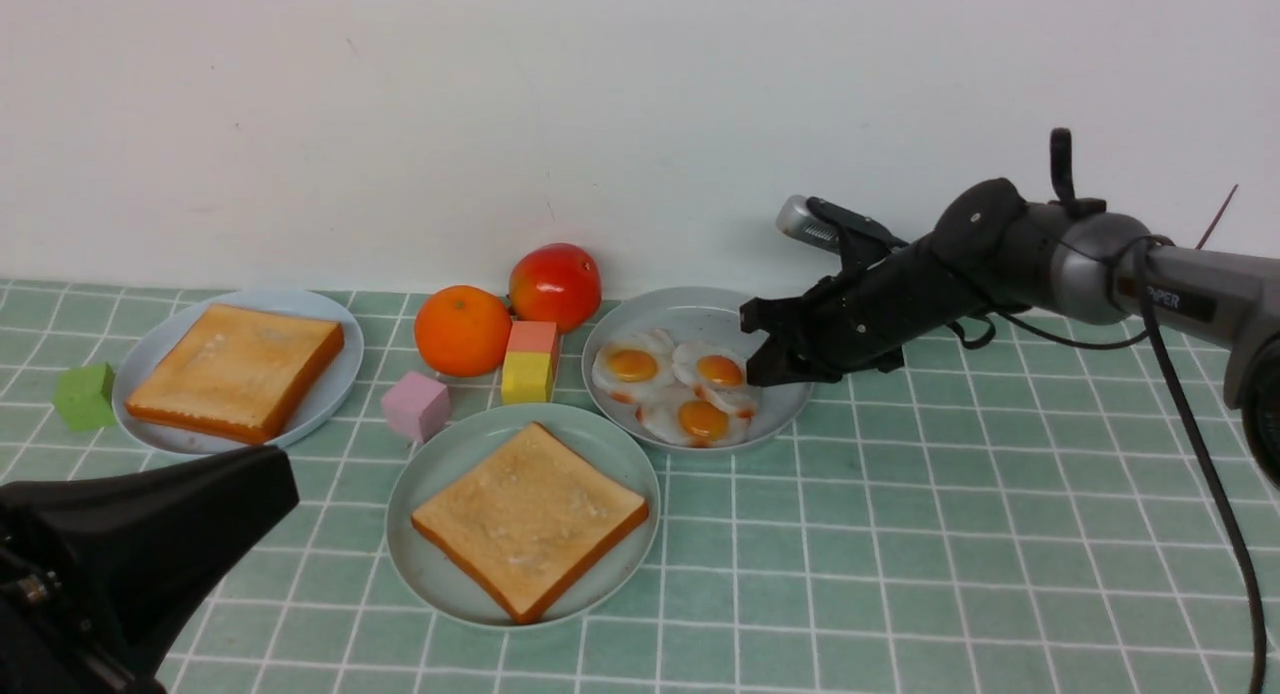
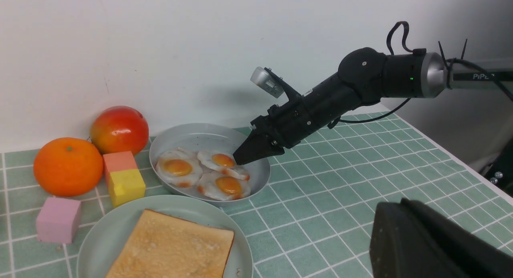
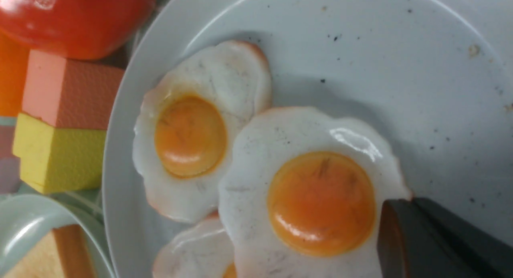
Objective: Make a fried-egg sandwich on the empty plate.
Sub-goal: Use the right arm to grab a fried egg, then use the right arm to place the fried egg on the slice of bread in the middle, then use the left arm to grab a slice of bread
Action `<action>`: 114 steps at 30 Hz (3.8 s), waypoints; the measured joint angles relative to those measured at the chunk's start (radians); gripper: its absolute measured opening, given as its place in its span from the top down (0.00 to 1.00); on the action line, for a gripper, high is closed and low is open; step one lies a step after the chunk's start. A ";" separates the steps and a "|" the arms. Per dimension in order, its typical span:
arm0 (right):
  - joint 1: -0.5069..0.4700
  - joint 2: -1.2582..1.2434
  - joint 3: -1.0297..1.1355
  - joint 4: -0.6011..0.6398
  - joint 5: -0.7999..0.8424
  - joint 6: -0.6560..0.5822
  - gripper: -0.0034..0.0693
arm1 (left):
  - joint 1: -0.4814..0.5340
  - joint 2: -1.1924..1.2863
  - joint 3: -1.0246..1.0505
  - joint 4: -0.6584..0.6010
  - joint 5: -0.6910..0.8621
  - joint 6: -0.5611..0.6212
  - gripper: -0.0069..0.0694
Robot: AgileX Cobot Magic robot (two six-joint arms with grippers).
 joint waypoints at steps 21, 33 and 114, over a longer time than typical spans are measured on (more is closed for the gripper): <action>0.040 -0.238 0.021 -0.167 0.186 -0.008 0.94 | 0.000 0.000 0.000 0.132 0.069 0.000 0.91; 0.327 -0.262 0.165 -0.156 0.028 -0.027 0.94 | 0.000 0.000 0.000 0.183 0.093 0.000 0.90; 0.190 -1.445 0.651 -0.402 0.417 0.177 0.93 | 0.665 1.524 -0.919 -0.032 0.283 0.551 0.40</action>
